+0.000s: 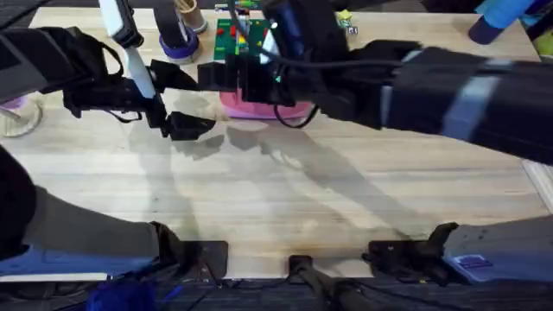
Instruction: Unzip the bag, pick up the pens from the table one at a time and place them inside, then zip the bag closed.
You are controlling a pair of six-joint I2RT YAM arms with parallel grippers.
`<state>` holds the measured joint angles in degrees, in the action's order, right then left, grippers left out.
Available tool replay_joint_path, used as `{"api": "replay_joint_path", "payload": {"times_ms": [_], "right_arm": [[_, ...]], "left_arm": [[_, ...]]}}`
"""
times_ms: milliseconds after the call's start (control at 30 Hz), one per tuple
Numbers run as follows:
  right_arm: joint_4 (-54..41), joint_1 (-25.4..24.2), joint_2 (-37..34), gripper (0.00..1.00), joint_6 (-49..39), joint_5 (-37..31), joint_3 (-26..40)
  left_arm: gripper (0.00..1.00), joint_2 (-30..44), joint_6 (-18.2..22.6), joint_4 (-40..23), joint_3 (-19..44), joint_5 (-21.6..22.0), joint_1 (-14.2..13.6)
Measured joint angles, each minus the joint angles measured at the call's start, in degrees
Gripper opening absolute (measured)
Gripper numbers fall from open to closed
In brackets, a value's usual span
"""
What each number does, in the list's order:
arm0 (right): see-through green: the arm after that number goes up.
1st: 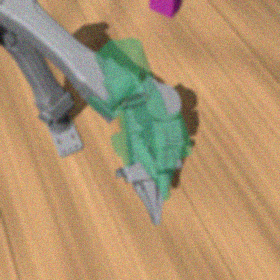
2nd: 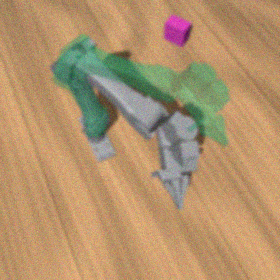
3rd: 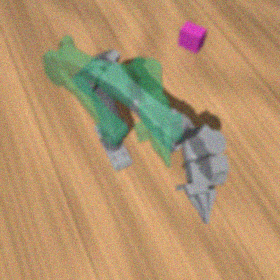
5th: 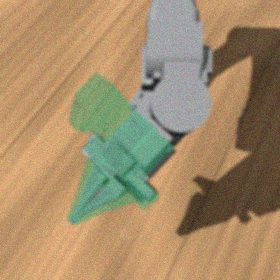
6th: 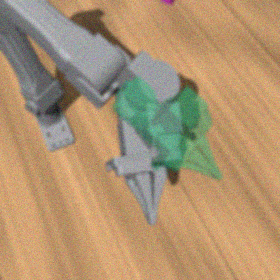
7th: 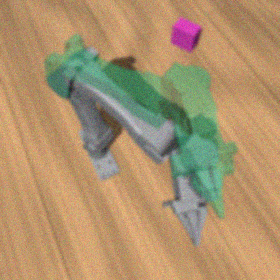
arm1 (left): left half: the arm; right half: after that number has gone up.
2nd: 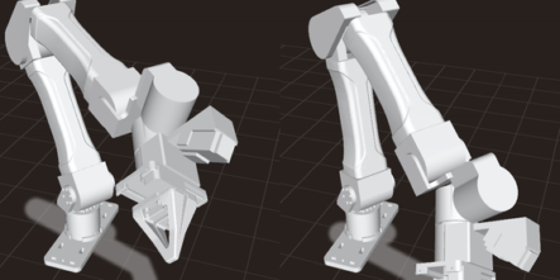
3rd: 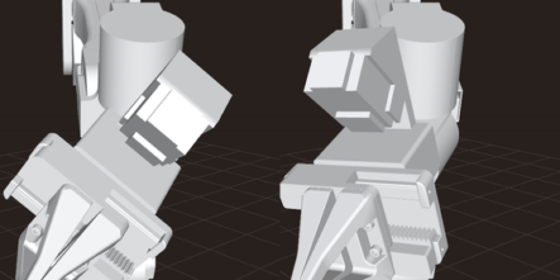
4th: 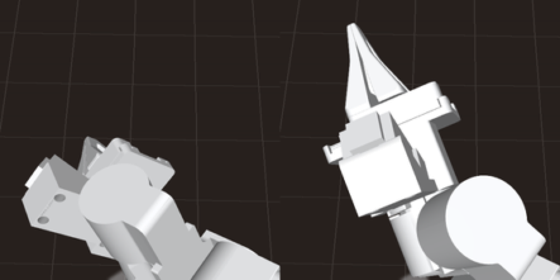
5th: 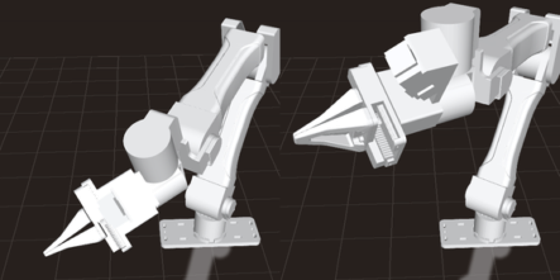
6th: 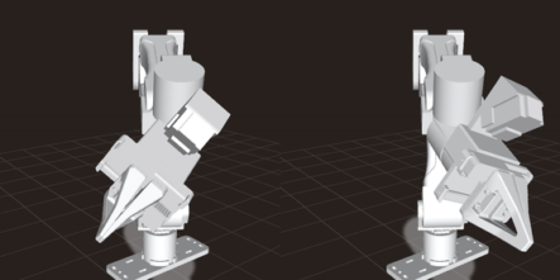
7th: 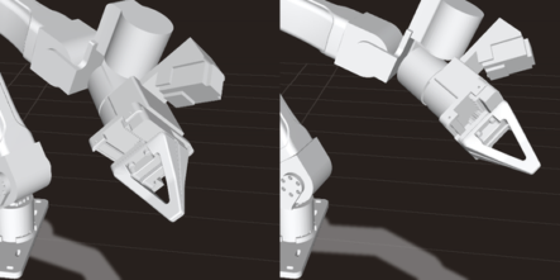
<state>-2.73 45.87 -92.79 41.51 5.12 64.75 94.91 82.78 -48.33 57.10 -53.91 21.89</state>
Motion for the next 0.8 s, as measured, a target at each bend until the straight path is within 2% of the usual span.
{"api": "replay_joint_path", "payload": {"times_ms": [267,533,800], "right_arm": [[6.96,0.00,-7.22,0.997,0.51,-0.19,0.00],[10.85,0.11,-10.75,0.992,0.51,-4.64,0.00],[13.71,0.26,-14.01,0.838,1.84,-8.54,0.00]], "left_arm": [[0.993,0.00,0.04,-1.58,0.00,-0.07,0.00],[0.993,0.00,0.04,-1.60,0.00,-0.08,0.00],[0.993,0.00,0.04,-1.60,0.00,-0.07,0.00]]}}
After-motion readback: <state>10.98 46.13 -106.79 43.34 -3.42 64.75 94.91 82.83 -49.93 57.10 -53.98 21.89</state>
